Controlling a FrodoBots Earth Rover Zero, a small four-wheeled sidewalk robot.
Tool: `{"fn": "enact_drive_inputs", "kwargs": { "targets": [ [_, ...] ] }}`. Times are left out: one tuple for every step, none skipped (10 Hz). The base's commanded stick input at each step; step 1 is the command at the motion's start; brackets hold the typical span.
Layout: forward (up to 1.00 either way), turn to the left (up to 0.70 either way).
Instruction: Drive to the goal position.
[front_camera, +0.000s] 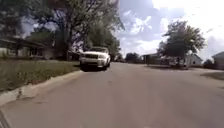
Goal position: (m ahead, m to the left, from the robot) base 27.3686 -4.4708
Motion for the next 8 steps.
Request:
{"fn": "enact_drive_inputs", "kwargs": {
  "targets": [
    [1.00,0.00],
    [1.00,0.00],
    [1.00,0.00],
    [1.00,0.00],
    [1.00,0.00],
    [1.00,0.00],
    [1.00,0.00],
    [1.00,0.00]
  ]
}}
